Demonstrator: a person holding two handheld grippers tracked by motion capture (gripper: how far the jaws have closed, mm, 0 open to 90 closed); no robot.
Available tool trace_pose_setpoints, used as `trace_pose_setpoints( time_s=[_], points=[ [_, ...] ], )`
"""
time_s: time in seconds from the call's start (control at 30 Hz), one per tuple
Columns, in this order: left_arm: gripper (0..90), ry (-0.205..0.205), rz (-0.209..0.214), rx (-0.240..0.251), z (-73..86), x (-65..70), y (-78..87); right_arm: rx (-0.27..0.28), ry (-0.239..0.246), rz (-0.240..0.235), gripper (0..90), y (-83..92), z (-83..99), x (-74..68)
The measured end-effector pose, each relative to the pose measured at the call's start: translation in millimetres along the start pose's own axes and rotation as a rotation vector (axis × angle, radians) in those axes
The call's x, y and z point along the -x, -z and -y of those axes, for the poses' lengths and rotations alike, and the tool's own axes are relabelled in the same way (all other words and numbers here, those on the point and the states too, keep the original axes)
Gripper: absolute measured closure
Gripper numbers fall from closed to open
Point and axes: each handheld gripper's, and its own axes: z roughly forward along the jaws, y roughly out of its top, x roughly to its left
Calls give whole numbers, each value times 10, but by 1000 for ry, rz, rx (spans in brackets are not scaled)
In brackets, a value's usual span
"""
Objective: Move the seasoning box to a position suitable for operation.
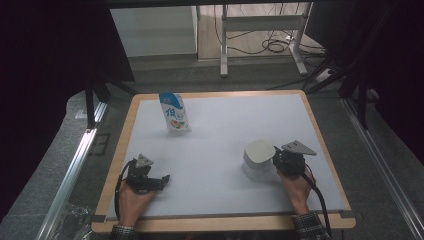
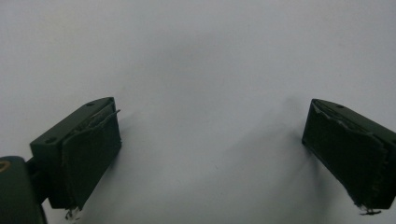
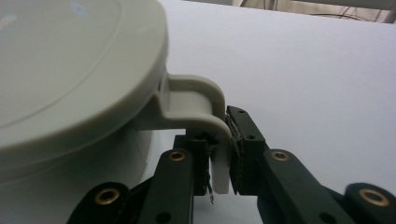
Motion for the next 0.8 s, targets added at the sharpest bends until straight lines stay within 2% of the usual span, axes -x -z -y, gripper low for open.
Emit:
trace_pose_setpoints(
  time_s=[0.1,0.27,0.4,0.5,0.63,0.8],
  points=[
    [40,0,0,0,0,0,0,-20,-9,-27,733,1,-2,23],
    [40,0,0,0,0,0,0,-51,9,-35,645,62,7,34],
    [40,0,0,0,0,1,0,-47,1,-68,638,150,-6,81],
    [40,0,0,0,0,0,0,-42,-25,-111,648,218,-25,129],
    [40,0,0,0,0,0,0,-44,-39,-162,718,307,-56,169],
    [40,0,0,0,0,1,0,-39,-35,-186,796,403,-102,192]
  ],
)
